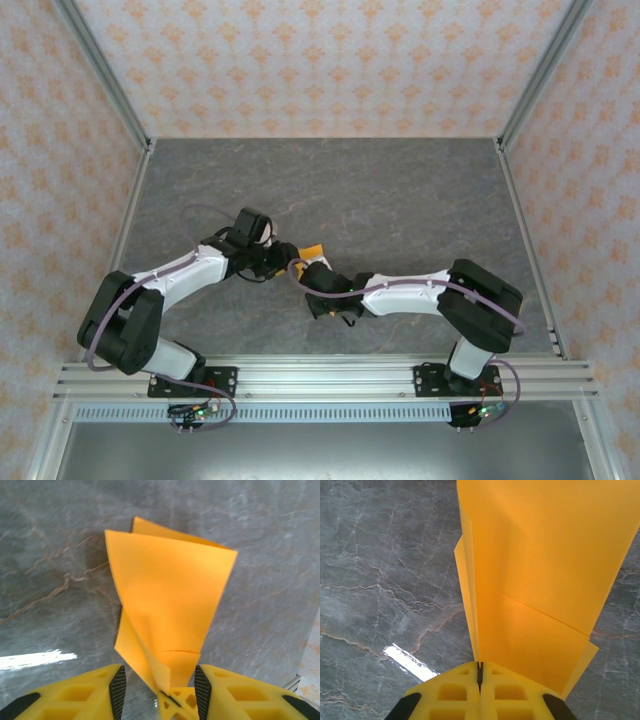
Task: Fold a paper plane with a square sheet of paper (fold left side to right side)
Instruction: Fourth fold the wing at the center of the table.
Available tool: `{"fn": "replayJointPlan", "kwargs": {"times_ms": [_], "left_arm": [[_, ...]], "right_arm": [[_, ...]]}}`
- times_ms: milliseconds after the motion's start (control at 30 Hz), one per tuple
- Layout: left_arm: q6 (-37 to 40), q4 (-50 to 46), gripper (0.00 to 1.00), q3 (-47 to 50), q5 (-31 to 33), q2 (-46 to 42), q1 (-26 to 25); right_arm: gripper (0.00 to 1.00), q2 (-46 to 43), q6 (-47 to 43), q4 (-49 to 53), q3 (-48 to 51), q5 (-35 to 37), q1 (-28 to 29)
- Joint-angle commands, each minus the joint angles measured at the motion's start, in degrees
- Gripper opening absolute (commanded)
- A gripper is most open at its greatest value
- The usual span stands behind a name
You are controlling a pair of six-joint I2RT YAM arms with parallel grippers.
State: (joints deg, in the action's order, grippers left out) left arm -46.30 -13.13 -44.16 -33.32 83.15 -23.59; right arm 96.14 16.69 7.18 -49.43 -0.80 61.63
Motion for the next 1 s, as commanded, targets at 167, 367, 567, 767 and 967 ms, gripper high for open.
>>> {"fn": "replayJointPlan", "kwargs": {"times_ms": [167, 367, 567, 767, 967], "left_arm": [[-0.07, 0.97, 0.4, 0.79, 1.5, 1.13, -0.1], [-0.87, 3.23, 0.33, 0.09, -0.66, 3.19, -1.13], [-1.91, 5.41, 0.25, -1.19, -1.42, 6.12, -3.32], [-2.46, 6.51, 0.25, -3.11, -1.48, 8.77, -5.18], [-2.98, 7.2, 0.27, -4.77, -1.31, 11.63, -6.35]], "right_arm": [[0.04, -4.89, 2.81, -5.32, 4.72, -5.83, -3.92], [0.04, -6.38, 3.85, -8.62, 7.38, -9.82, -5.9], [0.04, -6.96, 5.68, -12.94, 9.85, -13.7, -7.82], [0.04, -6.54, 7.01, -15.99, 11.49, -16.78, -9.23], [0.04, -6.44, 7.93, -17.41, 12.41, -18.06, -10.19]]}}
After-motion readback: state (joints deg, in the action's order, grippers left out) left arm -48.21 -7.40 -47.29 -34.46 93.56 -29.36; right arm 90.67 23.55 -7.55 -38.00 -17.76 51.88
